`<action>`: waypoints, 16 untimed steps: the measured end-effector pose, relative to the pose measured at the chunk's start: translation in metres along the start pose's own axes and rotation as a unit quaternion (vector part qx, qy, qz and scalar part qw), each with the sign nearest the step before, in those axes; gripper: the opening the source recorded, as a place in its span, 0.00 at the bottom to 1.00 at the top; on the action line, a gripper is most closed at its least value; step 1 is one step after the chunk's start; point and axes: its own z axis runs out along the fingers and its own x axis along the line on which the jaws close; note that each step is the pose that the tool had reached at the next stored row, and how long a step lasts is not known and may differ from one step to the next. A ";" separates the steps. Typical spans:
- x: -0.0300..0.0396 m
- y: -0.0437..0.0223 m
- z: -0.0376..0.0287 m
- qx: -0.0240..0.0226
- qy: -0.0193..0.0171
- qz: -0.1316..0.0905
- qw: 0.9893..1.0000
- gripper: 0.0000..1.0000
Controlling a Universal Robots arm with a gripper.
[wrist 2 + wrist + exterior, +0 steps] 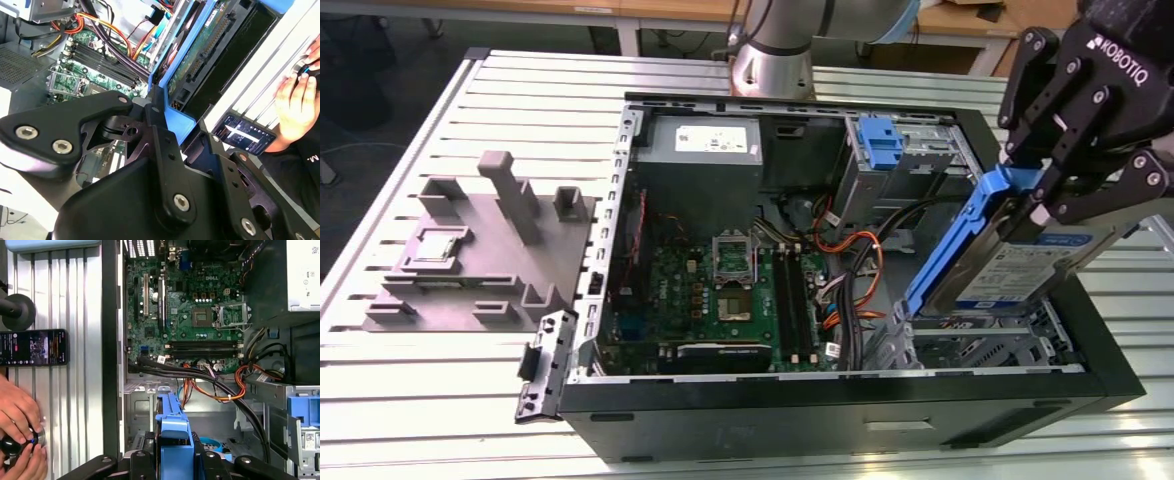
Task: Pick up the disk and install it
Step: 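Insert the disk into the insertion slot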
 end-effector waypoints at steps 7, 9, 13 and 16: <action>0.0015 -0.0003 0.0076 0.000 0.000 0.001 1.000 0.36; 0.0020 -0.0004 0.0099 0.000 0.000 0.001 1.000 0.36; 0.0028 -0.0006 0.0148 0.000 0.000 0.001 1.000 0.36; 0.0032 -0.0007 0.0175 0.000 0.000 0.001 1.000 0.36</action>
